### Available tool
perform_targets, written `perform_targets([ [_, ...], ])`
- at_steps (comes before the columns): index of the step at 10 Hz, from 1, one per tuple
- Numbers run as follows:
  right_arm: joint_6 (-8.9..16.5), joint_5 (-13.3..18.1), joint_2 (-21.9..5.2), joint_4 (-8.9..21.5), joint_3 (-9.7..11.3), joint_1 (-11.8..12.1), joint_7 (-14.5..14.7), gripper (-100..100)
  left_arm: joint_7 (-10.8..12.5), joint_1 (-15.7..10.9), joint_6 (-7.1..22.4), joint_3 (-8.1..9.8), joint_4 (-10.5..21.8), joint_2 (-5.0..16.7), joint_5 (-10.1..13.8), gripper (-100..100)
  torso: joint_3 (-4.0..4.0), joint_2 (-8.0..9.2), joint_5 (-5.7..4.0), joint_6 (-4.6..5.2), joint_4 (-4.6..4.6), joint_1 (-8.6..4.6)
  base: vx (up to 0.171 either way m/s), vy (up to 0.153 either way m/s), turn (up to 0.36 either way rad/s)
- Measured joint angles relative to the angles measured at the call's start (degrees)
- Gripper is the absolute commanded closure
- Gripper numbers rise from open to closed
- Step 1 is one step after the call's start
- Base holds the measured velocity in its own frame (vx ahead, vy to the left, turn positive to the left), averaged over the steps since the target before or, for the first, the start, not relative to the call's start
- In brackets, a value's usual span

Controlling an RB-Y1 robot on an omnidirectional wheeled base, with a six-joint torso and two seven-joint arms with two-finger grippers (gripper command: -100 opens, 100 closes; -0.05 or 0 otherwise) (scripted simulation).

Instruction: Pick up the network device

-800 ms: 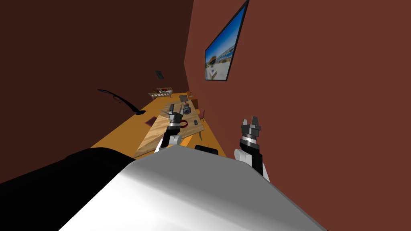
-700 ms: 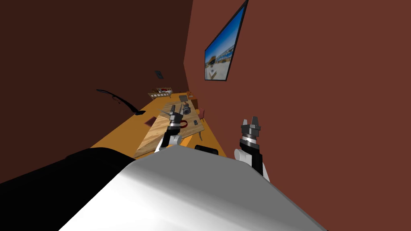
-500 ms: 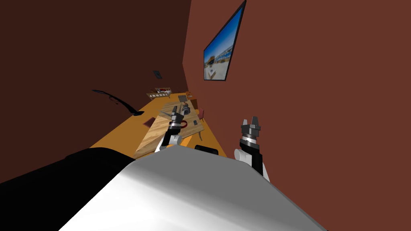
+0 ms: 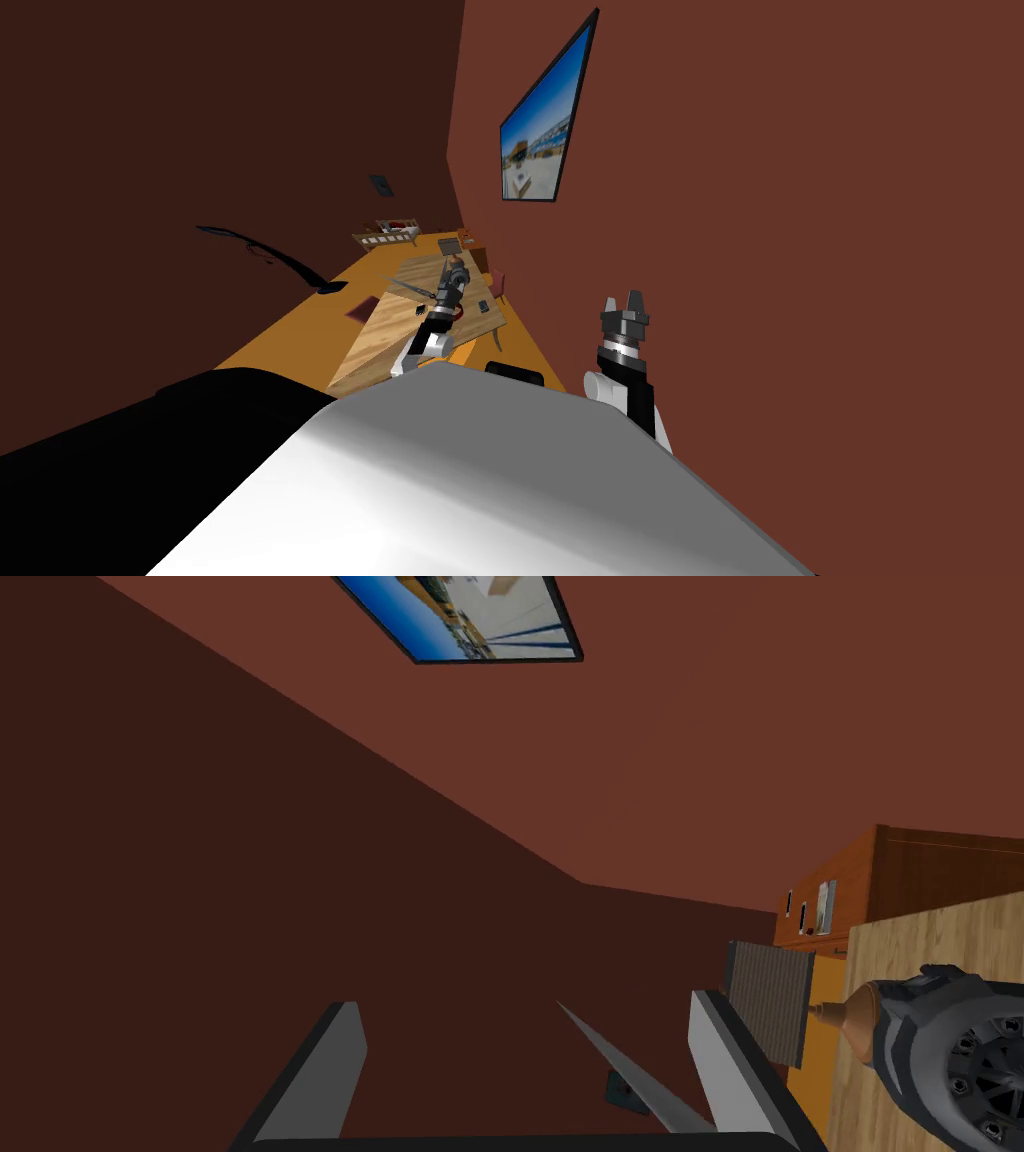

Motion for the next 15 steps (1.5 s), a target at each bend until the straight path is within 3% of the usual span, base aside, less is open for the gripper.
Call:
perform_targets([
  [7, 0.00, 0.00, 0.00, 0.00, 0.00, 0.00, 0.00, 0, -4.49, -4.47, 9.96, 0.76, 7.30, 5.50, 4.95, -100, 0.00, -0.01, 0.00, -0.01, 0.00, 0.01, 0.006, 0.006, -0.116],
  [10, 0.00, 0.00, 0.00, 0.00, 0.00, 0.00, 0.00, 0, -7.22, -7.29, 15.11, 1.26, 12.02, 8.95, 7.84, -100, -0.02, -0.03, 0.01, -0.01, -0.01, 0.04, 0.009, 0.012, -0.105],
  [15, 0.00, 0.00, 0.00, 0.00, -0.01, 0.01, 0.00, 0, -11.20, -9.93, 22.23, 1.72, 17.95, 12.34, 11.08, -100, 0.00, 0.00, 0.00, -0.05, 0.00, 0.03, 0.005, 0.012, -0.118],
])
